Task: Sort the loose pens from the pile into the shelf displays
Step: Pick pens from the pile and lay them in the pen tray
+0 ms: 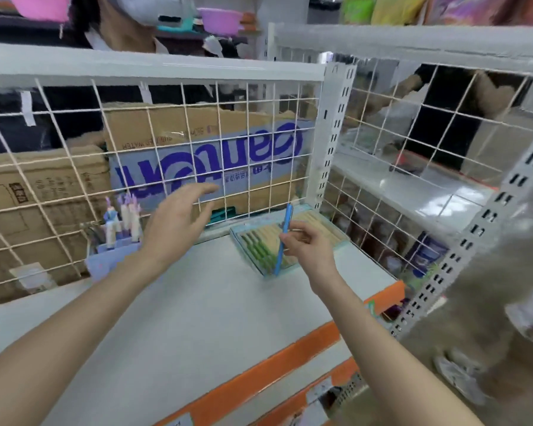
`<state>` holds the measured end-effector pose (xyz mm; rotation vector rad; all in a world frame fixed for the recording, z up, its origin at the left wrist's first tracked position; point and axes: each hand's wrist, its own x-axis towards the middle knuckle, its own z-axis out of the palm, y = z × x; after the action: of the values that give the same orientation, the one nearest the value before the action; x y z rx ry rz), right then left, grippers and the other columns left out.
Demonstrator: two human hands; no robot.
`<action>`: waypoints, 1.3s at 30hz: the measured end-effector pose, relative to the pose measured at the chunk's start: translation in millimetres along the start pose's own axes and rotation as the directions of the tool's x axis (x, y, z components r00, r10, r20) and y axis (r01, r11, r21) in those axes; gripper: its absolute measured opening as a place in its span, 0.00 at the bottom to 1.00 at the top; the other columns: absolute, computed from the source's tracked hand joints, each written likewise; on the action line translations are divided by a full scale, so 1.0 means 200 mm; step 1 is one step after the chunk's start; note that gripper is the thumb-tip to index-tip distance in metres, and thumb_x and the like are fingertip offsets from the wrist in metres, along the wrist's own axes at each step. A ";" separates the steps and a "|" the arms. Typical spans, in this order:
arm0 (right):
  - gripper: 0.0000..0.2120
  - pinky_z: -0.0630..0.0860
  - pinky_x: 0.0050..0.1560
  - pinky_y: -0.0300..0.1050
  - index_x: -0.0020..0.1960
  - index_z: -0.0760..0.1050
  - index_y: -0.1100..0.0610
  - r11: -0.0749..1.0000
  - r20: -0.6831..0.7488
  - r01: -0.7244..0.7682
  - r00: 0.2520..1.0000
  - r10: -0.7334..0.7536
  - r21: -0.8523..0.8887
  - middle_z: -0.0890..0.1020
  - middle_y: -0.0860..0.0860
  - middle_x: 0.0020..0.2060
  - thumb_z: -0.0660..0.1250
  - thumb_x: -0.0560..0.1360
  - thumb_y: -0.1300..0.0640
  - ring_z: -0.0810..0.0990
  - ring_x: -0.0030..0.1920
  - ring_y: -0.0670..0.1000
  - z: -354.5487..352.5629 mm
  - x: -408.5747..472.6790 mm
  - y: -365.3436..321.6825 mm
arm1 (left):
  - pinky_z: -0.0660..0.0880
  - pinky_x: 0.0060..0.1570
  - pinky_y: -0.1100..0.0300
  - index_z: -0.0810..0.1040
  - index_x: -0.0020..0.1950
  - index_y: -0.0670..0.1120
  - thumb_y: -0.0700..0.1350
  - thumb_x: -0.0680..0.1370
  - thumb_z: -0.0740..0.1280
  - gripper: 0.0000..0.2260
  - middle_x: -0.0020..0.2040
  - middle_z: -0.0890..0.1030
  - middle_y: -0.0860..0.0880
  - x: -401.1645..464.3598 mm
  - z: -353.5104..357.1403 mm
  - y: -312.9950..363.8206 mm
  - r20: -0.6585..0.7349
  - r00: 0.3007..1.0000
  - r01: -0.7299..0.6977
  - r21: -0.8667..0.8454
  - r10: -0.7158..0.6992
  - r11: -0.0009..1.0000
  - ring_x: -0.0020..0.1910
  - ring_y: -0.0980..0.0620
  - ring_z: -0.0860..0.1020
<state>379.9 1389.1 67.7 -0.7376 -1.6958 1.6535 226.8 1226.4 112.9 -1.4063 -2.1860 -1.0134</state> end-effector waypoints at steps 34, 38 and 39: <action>0.22 0.78 0.41 0.44 0.64 0.69 0.61 0.753 0.476 0.247 0.874 0.099 -0.609 0.77 0.53 0.32 0.70 0.72 0.66 0.77 0.29 0.46 -0.35 0.97 0.33 | 0.64 0.61 0.51 0.79 0.59 0.46 0.57 0.74 0.57 0.22 0.56 0.80 0.47 -0.04 1.17 0.22 0.355 0.935 -0.062 0.210 -0.017 0.976 0.60 0.47 0.71; 0.21 0.74 0.34 0.35 0.63 0.69 0.60 0.735 0.514 0.240 0.841 0.169 -0.635 0.77 0.50 0.30 0.71 0.72 0.64 0.74 0.22 0.37 -0.35 1.01 0.32 | 0.73 0.59 0.51 0.78 0.61 0.47 0.56 0.75 0.56 0.22 0.58 0.79 0.48 -0.04 1.19 0.22 0.424 0.905 -0.125 0.227 0.018 0.966 0.59 0.46 0.76; 0.22 0.74 0.35 0.37 0.64 0.69 0.59 0.734 0.525 0.242 0.832 0.181 -0.635 0.78 0.52 0.32 0.71 0.72 0.64 0.75 0.23 0.37 -0.34 1.02 0.31 | 0.73 0.58 0.49 0.77 0.62 0.47 0.55 0.75 0.56 0.22 0.59 0.79 0.48 -0.04 1.19 0.23 0.434 0.901 -0.135 0.234 0.020 0.963 0.59 0.46 0.77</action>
<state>301.3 1592.5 19.1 -0.5421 -2.8151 1.2440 290.8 1404.8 -37.2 -1.6942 -2.4255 -0.3866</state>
